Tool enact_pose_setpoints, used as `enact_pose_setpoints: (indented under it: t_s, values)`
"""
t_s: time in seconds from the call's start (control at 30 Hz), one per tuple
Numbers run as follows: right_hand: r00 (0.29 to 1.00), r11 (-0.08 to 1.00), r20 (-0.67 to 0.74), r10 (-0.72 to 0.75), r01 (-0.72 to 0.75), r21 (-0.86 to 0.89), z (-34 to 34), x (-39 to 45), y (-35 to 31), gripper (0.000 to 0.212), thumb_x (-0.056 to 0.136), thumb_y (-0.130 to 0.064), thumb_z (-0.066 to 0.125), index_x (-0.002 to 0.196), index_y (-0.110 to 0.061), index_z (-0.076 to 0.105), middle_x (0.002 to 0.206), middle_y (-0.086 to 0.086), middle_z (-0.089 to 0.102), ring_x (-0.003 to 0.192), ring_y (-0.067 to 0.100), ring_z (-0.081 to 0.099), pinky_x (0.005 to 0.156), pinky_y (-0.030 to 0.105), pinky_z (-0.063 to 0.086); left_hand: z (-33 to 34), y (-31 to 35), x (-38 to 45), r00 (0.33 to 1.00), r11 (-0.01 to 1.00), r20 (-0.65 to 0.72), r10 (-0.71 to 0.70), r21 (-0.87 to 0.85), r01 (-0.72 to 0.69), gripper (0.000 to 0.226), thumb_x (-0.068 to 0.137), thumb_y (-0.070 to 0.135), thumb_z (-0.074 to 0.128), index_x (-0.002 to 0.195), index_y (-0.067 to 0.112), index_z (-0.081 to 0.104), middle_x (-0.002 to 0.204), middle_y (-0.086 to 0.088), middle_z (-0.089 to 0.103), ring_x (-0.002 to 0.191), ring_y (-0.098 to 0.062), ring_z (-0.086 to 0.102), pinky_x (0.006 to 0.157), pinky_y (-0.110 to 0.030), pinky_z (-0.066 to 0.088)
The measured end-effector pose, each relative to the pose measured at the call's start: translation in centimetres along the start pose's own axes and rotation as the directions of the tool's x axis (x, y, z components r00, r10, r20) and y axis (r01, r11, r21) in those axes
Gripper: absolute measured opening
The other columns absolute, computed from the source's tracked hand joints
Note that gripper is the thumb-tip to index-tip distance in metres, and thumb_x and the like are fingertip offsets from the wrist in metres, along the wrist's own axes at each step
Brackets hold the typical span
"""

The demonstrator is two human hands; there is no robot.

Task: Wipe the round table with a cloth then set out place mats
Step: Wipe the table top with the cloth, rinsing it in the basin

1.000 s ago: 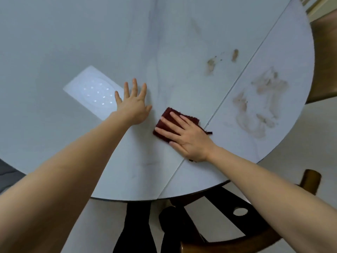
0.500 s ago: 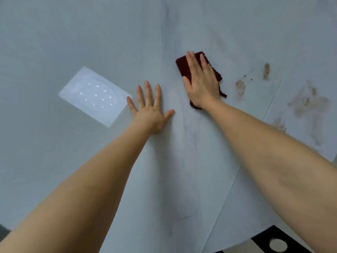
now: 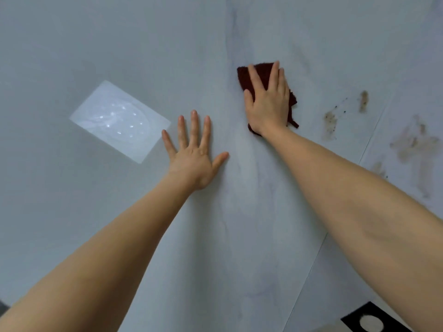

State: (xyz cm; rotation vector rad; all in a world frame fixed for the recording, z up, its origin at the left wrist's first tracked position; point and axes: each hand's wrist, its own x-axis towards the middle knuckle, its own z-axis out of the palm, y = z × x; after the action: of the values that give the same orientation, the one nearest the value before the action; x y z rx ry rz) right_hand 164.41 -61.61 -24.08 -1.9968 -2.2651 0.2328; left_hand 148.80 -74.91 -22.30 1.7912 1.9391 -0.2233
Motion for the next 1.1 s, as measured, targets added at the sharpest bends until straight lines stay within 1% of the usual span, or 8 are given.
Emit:
enact_pose_setpoints:
  t_s: [0.07,0.23,0.4,0.57,0.7,0.93,1.0,1.1]
  values:
    - [1.000,1.000,0.011,0.021,-0.021,-0.012,0.1,-0.1,-0.5,0.056,0.101,-0.039,0.033,0.154,-0.029,0.019,0.160,0.021,0.005,0.148,0.035,0.008,0.120,0.044,0.012,0.0,-0.3,0.1,1.000,1.000,0.012,0.005,-0.015,-0.005,0.081,0.092,0.067,0.015,0.146,0.026,-0.029,0.152,-0.001,-0.038,0.139,-0.029,-0.036,0.110,-0.062,-0.017]
    - [0.967,0.968,0.063,-0.247,0.244,0.062,0.4,-7.2,-0.2,0.063,0.097,-0.041,0.032,0.154,-0.017,0.020,0.160,0.017,0.011,0.148,0.032,0.012,0.119,0.040,0.013,-0.1,-0.9,0.5,1.000,0.999,0.012,0.022,-0.034,-0.022,0.081,0.093,0.066,0.019,0.147,0.025,-0.026,0.153,-0.002,-0.036,0.140,-0.029,-0.034,0.109,-0.061,-0.019]
    - [0.924,0.925,0.111,-0.365,0.346,0.159,-0.5,-15.1,1.0,0.062,0.096,-0.040,0.031,0.152,-0.014,0.027,0.161,0.014,0.011,0.149,0.029,0.011,0.119,0.040,0.013,-0.4,-1.2,-0.1,1.000,0.998,-0.002,0.028,-0.064,-0.028,0.072,0.098,0.056,0.020,0.151,0.026,-0.018,0.156,-0.001,-0.029,0.143,-0.027,-0.028,0.110,-0.057,-0.019]
    - [0.830,0.851,0.190,-0.525,0.503,0.153,-0.8,-20.5,3.8,0.062,0.094,-0.034,0.036,0.153,-0.020,0.024,0.162,0.012,0.008,0.150,0.026,0.005,0.121,0.042,0.012,-0.1,-0.4,-2.1,1.000,0.988,0.005,-0.024,-0.150,0.025,0.066,0.101,0.050,0.022,0.154,0.022,-0.006,0.160,-0.003,-0.018,0.146,-0.028,-0.019,0.117,-0.051,-0.011]
    - [0.732,0.758,0.195,-0.652,0.631,0.167,-1.5,-24.4,7.1,0.060,0.096,-0.037,0.041,0.153,-0.023,0.027,0.161,0.013,0.011,0.149,0.028,0.008,0.120,0.045,0.016,2.4,2.6,-6.6,0.997,0.991,0.045,-0.059,-0.118,0.064,0.068,0.101,0.050,0.024,0.154,0.022,-0.008,0.159,-0.003,-0.019,0.146,-0.030,-0.019,0.118,-0.051,-0.007]
    - [0.558,0.588,0.194,-0.807,0.792,0.164,-2.8,-30.3,17.4,0.057,0.099,-0.039,0.043,0.152,-0.026,0.028,0.162,0.007,0.013,0.149,0.028,0.009,0.120,0.046,0.016,7.6,13.1,-13.6,0.986,0.980,0.061,-0.157,-0.114,0.164,0.070,0.101,0.049,0.025,0.153,0.020,-0.011,0.159,-0.005,-0.021,0.146,-0.032,-0.018,0.118,-0.051,-0.005]
    - [0.560,0.592,0.212,-0.801,0.792,0.150,-3.3,-31.2,20.7,0.057,0.098,-0.040,0.041,0.152,-0.026,0.028,0.162,0.006,0.014,0.149,0.027,0.010,0.119,0.046,0.017,8.8,15.8,-14.8,0.983,0.976,0.067,-0.169,-0.131,0.177,0.070,0.102,0.048,0.026,0.153,0.017,-0.010,0.159,-0.006,-0.020,0.146,-0.031,-0.017,0.119,-0.049,-0.003]
    - [0.660,0.696,0.236,-0.713,0.706,0.130,-4.5,-30.8,24.3,0.059,0.096,-0.044,0.032,0.152,-0.027,0.027,0.161,0.004,0.014,0.149,0.027,0.012,0.119,0.044,0.015,9.4,19.4,-15.8,0.982,0.968,0.080,-0.172,-0.174,0.183,0.069,0.102,0.044,0.028,0.154,0.014,-0.006,0.160,-0.007,-0.017,0.147,-0.029,-0.011,0.119,-0.045,0.000]
